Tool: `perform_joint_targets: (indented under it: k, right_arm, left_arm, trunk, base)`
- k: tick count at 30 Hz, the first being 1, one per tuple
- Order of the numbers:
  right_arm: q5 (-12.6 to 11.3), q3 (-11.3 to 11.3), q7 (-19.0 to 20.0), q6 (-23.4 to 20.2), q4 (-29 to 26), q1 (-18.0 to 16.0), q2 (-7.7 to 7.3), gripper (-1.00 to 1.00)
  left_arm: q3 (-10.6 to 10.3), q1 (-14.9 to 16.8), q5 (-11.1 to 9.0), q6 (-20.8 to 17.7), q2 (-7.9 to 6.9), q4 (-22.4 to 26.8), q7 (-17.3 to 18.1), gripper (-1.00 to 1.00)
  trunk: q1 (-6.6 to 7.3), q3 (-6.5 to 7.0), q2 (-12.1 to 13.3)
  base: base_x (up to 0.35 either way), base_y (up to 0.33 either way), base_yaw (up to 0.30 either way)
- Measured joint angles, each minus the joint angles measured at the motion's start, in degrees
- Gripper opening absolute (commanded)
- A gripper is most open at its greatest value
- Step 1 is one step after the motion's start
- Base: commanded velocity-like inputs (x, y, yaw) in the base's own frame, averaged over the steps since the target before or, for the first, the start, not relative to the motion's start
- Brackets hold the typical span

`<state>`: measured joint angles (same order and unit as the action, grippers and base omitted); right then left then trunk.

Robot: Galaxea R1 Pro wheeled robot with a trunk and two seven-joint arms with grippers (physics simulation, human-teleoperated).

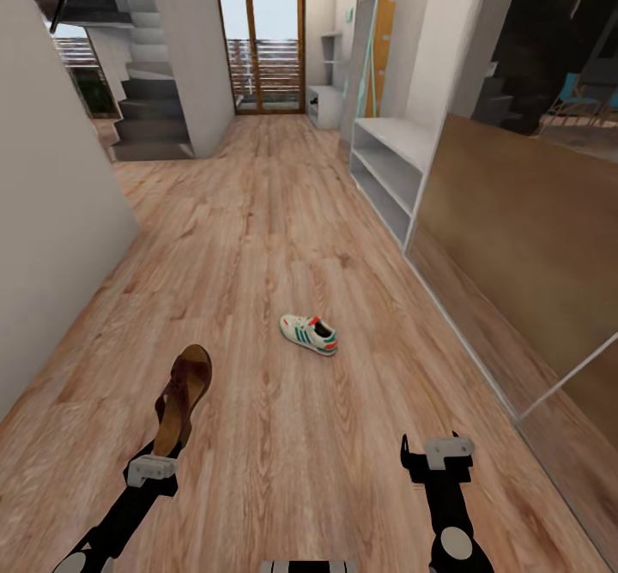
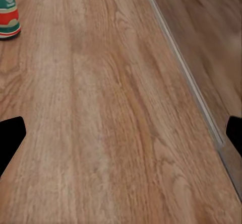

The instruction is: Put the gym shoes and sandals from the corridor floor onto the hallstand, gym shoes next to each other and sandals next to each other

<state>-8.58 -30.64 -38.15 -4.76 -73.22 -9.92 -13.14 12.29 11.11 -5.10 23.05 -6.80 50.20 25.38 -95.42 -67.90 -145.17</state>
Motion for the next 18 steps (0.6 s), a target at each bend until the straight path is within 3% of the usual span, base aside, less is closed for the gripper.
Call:
perform_joint_targets:
  k: [18]
  right_arm:
    - [0.0,0.1,-0.1,0.0,0.0,0.0,0.03,1.0]
  left_arm:
    - [0.1,0.0,0.0,0.0,0.0,0.0,0.0,-1.0]
  trunk:
    - [-0.01,-0.33,0.0]
  base:
    - [0.255,-0.199,0.249]
